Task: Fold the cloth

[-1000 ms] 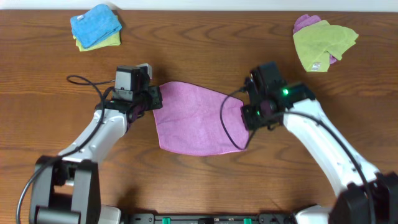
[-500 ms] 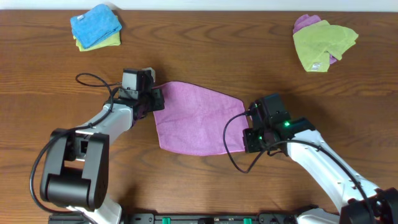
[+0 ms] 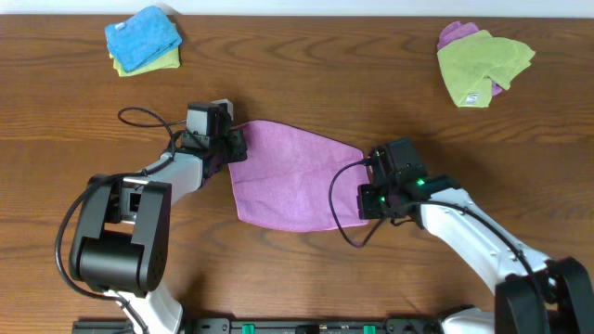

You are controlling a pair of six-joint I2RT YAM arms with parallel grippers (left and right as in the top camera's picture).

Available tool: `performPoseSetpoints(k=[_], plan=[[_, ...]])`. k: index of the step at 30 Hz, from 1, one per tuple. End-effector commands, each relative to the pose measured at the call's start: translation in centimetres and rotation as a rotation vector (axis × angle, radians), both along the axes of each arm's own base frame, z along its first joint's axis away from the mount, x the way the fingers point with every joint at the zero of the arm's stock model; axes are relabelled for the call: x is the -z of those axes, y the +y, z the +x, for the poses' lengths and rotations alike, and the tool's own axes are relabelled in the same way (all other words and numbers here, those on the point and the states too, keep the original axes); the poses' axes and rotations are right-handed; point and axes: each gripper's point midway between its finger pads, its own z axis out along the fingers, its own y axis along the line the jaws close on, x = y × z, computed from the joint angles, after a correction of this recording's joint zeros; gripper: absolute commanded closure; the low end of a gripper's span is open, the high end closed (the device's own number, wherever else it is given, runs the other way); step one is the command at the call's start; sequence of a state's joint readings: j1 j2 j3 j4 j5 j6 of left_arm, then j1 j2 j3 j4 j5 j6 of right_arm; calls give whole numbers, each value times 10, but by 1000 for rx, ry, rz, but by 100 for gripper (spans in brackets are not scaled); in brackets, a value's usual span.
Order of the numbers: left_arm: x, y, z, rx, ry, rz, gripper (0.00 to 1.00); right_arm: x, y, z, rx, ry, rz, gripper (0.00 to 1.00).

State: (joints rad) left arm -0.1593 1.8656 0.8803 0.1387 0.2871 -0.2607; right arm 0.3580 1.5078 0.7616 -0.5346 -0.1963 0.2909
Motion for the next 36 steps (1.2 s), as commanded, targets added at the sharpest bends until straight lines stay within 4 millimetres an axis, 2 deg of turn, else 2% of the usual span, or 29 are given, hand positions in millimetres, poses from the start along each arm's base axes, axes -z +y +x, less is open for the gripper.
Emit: performPoseSetpoints(k=[1, 4, 9, 16, 21, 23, 28, 32, 36], plan=[[7, 9, 6, -24, -7, 57, 94, 15, 4, -9, 13, 67, 7, 98], [7, 15, 8, -44, -14, 83, 94, 29, 8, -16, 6, 129, 20, 98], [6, 18, 10, -45, -23, 100, 94, 40, 18, -24, -15, 173, 32, 98], [3, 17, 14, -23, -53, 114, 94, 39, 56, -55, -134, 215, 50, 98], [4, 29, 17, -32, -72, 191, 94, 39, 72, -78, -200, 241, 31, 98], [4, 31, 17, -32, -74, 210, 94, 41, 66, -85, -199, 263, -8, 98], [8, 33, 12, -28, -45, 218, 94, 47, 27, -93, -145, 307, -186, 99], [10, 33, 9, -27, -34, 219, 94, 45, 30, -89, -142, 298, -173, 98], [10, 33, 9, -26, -33, 218, 94, 33, 46, -76, -148, 268, -117, 98]])
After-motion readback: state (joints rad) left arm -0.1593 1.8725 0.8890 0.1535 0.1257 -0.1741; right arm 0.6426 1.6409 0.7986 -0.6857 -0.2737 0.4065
